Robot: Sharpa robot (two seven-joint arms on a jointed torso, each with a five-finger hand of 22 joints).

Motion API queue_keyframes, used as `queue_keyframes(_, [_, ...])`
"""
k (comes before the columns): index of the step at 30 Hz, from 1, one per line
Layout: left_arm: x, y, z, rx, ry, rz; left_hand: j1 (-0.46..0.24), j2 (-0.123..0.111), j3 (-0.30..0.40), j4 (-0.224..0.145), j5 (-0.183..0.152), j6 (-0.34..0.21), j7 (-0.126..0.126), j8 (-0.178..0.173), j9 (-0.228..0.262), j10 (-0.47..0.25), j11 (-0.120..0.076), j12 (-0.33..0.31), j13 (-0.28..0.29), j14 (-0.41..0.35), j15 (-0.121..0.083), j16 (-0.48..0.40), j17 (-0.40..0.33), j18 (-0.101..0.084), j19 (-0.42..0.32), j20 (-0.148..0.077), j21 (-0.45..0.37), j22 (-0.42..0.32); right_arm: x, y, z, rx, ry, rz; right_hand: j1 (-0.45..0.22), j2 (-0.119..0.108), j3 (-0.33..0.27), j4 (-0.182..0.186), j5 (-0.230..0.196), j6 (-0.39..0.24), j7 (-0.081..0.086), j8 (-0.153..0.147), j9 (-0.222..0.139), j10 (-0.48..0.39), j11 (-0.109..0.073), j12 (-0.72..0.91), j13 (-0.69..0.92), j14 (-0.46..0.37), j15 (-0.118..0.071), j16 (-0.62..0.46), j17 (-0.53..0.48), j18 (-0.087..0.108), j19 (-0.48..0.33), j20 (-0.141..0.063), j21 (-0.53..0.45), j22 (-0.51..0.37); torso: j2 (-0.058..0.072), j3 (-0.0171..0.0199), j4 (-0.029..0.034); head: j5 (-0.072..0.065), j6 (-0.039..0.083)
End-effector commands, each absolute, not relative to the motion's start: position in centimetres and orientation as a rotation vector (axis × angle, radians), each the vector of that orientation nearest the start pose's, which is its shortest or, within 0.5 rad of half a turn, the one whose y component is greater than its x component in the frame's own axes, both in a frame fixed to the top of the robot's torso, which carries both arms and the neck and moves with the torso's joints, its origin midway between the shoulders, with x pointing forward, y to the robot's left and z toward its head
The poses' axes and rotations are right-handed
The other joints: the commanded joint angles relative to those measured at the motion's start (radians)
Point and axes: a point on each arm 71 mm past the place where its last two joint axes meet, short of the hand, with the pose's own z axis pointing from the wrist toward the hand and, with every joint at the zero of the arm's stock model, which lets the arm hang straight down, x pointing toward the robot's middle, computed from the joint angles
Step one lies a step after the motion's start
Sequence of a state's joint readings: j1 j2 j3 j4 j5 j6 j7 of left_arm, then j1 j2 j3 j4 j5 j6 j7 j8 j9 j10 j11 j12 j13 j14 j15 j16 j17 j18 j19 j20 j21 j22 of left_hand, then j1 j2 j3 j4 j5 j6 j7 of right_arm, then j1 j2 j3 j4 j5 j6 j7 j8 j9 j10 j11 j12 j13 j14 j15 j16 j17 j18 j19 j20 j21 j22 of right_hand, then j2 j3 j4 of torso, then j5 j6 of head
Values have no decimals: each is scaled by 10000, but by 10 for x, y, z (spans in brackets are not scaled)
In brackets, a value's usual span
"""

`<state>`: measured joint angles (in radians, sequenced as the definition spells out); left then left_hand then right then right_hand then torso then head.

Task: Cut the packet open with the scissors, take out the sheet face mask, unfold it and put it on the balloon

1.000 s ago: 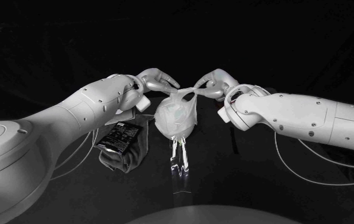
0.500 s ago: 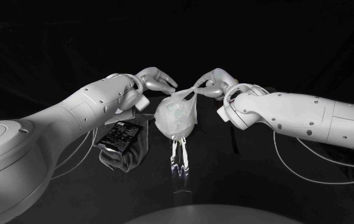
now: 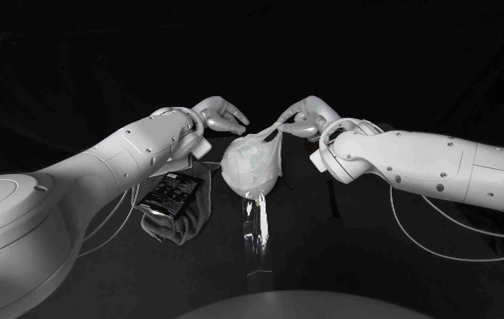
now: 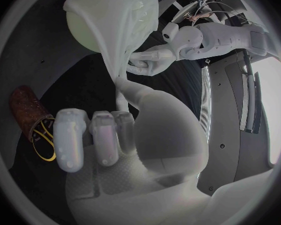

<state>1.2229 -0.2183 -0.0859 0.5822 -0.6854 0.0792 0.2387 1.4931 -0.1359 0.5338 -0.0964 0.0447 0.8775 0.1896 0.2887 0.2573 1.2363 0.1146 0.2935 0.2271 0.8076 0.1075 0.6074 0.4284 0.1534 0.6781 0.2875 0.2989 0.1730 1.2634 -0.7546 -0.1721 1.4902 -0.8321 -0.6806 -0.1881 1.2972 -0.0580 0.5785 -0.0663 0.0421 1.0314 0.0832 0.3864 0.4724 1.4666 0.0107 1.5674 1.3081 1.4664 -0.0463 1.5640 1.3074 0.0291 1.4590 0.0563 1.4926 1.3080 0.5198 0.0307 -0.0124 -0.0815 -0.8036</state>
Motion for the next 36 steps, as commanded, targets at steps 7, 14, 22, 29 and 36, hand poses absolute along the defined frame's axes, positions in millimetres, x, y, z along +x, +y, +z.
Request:
queue_keyframes(7, [602, 132, -227, -4007, 18405, -11126, -201, 343, 7, 125, 34, 381, 6, 114, 47, -490, 1, 55, 147, -179, 3, 144, 77, -229, 113, -5, 277, 154, 497, -193, -204, 6140, 16507, 7283, -123, -37, 46, -15, 64, 28, 1, 55, 19, 1042, -33, 34, 2627, 1044, -61, 68, 2634, -65, 621, 15, -137, 2329, -11, 7, 20, -39, 37])
queue_keyframes(14, [598, 146, -230, -4739, 18834, -11667, -1439, 530, -96, 1282, 28, 429, -19, 220, 125, -1569, 244, -744, -226, -751, 181, 75, 81, -404, -271, 17, 94, 62, 498, -194, -206, 6230, 16635, 7263, -147, -65, 50, -27, 64, 10, 3, 50, 23, 1042, -31, 34, 2627, 1044, -60, 68, 2634, -59, 607, 15, -163, 2320, -6, 5, 28, -81, 23])
queue_keyframes(22, [591, 158, -231, -4470, 19333, -11830, -2115, 131, -530, 2168, 28, 621, -119, 489, 275, -1876, 316, -1154, -499, -1240, 261, 56, 89, -605, -620, 39, -177, -108, 498, -196, -207, 6299, 16618, 7204, -151, -68, 52, -29, 64, 8, 3, 50, 24, 1042, -31, 34, 2627, 1044, -60, 68, 2634, -61, 612, 15, -153, 2324, -8, -4, 34, -107, 18])
queue_keyframes(29, [586, 158, -230, -3523, 19490, -11518, -2088, -300, -919, 2345, 28, 262, -77, 319, 208, -2295, 514, -1348, -606, -1801, 470, -23, 76, -779, -937, 18, -444, -270, 497, -197, -207, 6309, 16600, 7196, -153, -61, 63, -32, 65, 12, 1, 54, 27, 1042, -32, 34, 2627, 1044, -60, 68, 2634, -69, 629, 14, -121, 2334, -2, 1, 24, -76, 33])
queue_keyframes(36, [583, 152, -228, -3020, 19197, -11344, -2033, -591, -1447, 2591, 35, 19, -114, 156, 130, -2746, 762, -1105, -478, -2307, 706, 192, 188, -724, -1211, 20, -703, -433, 496, -196, -208, 6295, 16608, 7224, -153, -60, 66, -34, 65, 13, 0, 55, 28, 1042, -32, 34, 2627, 1044, -60, 68, 2634, -67, 624, 14, -131, 2331, -5, 7, 11, -41, 44])
